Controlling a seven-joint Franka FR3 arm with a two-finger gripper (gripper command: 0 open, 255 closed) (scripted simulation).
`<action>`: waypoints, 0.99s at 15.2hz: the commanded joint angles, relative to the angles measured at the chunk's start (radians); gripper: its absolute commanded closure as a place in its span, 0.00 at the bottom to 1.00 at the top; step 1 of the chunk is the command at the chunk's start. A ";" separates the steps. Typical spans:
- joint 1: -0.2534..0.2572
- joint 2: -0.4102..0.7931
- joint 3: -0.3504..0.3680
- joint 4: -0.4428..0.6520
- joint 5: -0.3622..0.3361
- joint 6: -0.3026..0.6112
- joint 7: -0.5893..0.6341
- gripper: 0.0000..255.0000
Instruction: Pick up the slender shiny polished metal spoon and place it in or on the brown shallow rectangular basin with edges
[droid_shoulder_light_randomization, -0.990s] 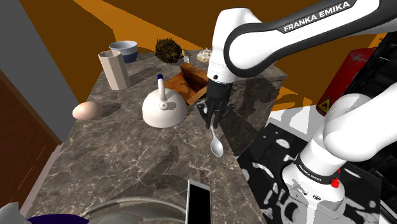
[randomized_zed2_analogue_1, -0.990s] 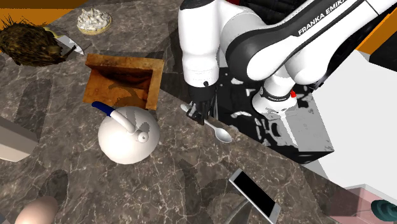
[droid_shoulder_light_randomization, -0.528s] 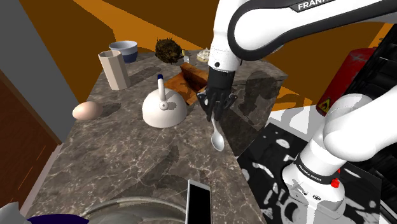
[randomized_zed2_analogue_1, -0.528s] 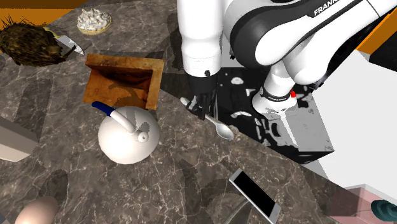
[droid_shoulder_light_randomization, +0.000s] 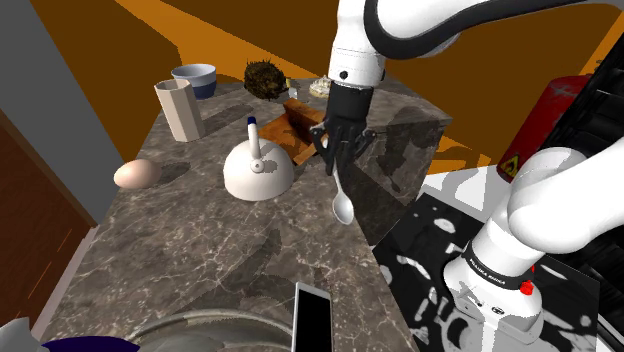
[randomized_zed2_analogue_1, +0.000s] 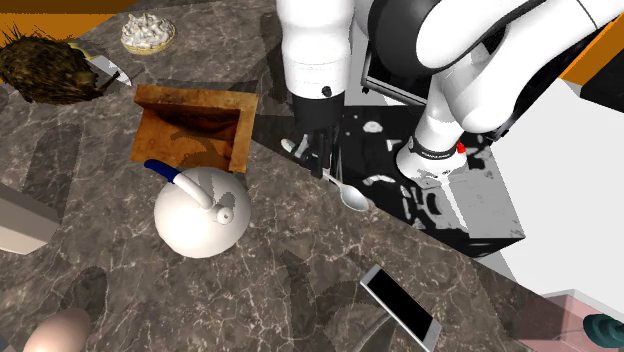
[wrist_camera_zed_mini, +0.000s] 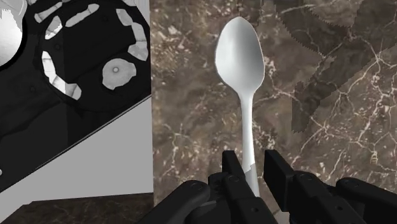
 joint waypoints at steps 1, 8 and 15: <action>-0.001 -0.006 -0.005 0.024 -0.006 -0.030 0.007 1.00; -0.064 0.131 -0.061 0.146 -0.073 -0.037 -0.064 1.00; -0.088 0.204 -0.066 0.105 -0.081 0.061 -0.082 0.00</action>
